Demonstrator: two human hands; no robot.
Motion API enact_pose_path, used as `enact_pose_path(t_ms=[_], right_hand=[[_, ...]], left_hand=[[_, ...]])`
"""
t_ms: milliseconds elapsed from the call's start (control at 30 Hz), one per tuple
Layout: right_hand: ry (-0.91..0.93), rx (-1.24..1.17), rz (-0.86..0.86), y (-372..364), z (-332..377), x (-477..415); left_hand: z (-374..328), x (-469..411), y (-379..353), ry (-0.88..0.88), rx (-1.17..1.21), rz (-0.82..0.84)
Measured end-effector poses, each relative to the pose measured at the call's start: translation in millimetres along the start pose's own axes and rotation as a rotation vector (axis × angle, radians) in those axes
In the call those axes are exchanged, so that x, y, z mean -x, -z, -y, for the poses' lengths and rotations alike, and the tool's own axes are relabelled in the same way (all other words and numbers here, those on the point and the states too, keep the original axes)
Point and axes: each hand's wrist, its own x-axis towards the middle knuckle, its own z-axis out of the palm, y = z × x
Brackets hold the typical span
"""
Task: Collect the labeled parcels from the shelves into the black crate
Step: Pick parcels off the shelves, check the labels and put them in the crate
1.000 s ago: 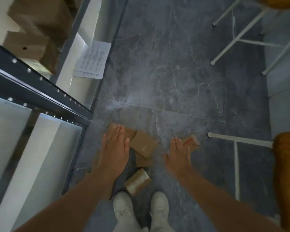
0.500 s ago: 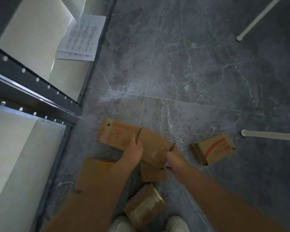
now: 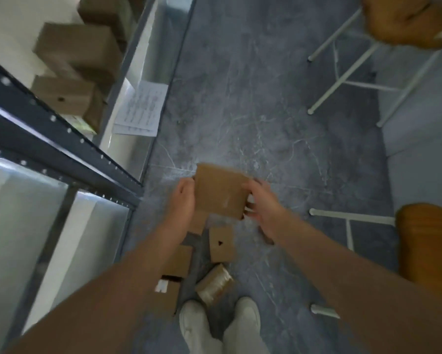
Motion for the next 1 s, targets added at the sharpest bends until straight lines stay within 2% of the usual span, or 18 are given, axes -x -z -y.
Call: enact_pose_path(t_ms=[100, 200, 300, 433, 667, 867, 1000], right_hand=[[0.156, -0.043, -0.073, 0.6, 101.3, 95.8], [0.316, -0.047, -0.091, -4.7, 178.2, 176.2], [0.396, -0.056, -0.052, -17.7, 221.1, 251.9], [0.467, -0.07, 0.078, -41.3, 251.7, 338.8], [0.476, -0.033, 0.397, -60.8, 281.9, 416.6], [0.56, 0.029, 0.456, -79.5, 295.2, 463.0], [0.582, 0.008, 0.493, -84.6, 294.5, 483.3]], left_hand=[[-99.9, 48.7, 40.6, -0.062, 0.105, 0.005], [-183.9, 110.9, 81.5, -0.225, 0.137, -0.015], [-227.8, 170.9, 122.2, -0.394, 0.08, -0.061], [-271.5, 241.3, 173.1, -0.483, 0.171, -0.162], [-292.1, 325.5, 236.9, -0.662, 0.229, -0.168], [-292.8, 372.9, 261.9, -0.721, 0.339, -0.304], [-283.7, 393.1, 267.5, -0.685, 0.428, -0.402]])
